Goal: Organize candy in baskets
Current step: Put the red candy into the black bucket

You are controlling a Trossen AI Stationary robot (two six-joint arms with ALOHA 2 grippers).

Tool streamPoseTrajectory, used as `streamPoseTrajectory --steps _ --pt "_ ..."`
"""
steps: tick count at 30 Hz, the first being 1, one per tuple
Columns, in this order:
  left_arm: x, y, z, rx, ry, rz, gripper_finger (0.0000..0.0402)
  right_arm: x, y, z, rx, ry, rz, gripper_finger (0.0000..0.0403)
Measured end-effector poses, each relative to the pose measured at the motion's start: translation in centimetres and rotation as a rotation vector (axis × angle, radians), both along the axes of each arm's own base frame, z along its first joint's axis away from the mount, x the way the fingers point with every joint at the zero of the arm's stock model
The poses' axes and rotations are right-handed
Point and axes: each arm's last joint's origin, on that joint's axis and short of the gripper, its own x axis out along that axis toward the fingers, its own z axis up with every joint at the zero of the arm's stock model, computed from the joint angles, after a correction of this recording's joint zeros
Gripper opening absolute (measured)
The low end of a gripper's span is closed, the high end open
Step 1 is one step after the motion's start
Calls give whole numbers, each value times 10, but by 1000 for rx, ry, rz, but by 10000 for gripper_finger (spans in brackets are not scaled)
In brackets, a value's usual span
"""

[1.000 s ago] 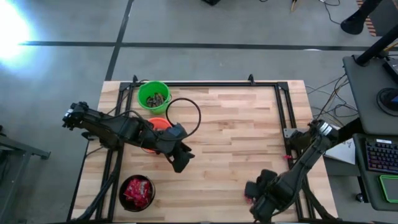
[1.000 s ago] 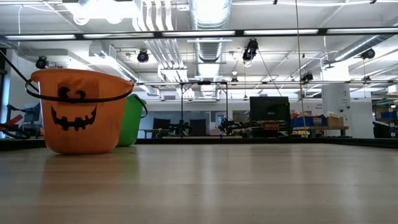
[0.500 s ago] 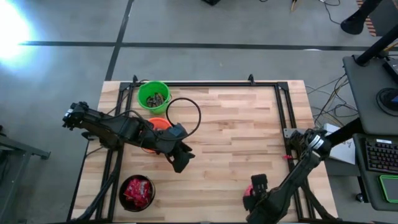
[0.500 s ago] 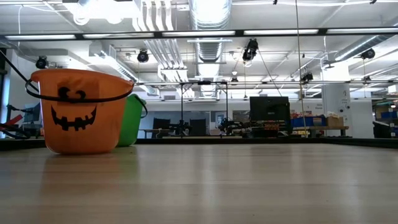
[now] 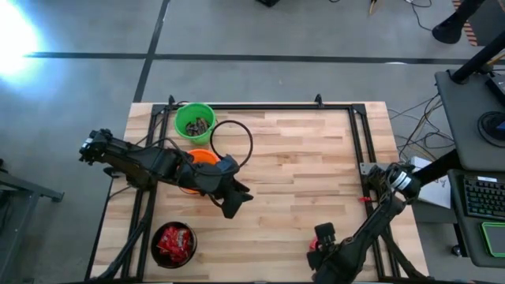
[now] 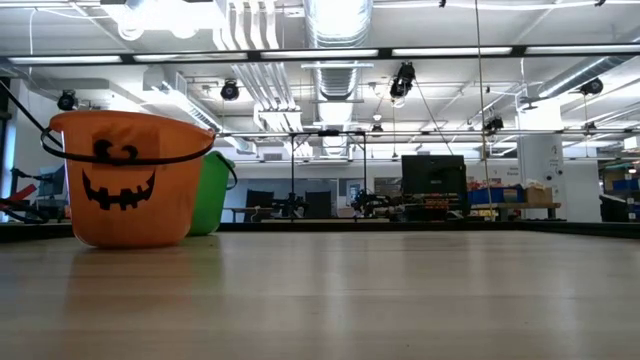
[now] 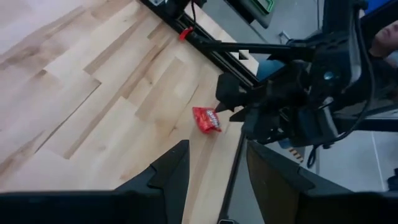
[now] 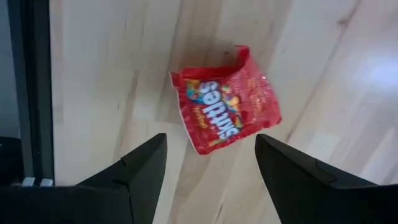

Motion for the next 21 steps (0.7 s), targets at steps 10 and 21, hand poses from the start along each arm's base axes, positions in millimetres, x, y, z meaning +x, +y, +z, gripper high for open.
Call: streamPoseTrajectory --steps 10,21 --pt "0 -4 2 -29 -17 0 141 -1 -5 -31 40 -31 -12 237" --pt "-1 -5 2 -31 -15 -1 141 -1 -17 -54 58 -66 -25 237"
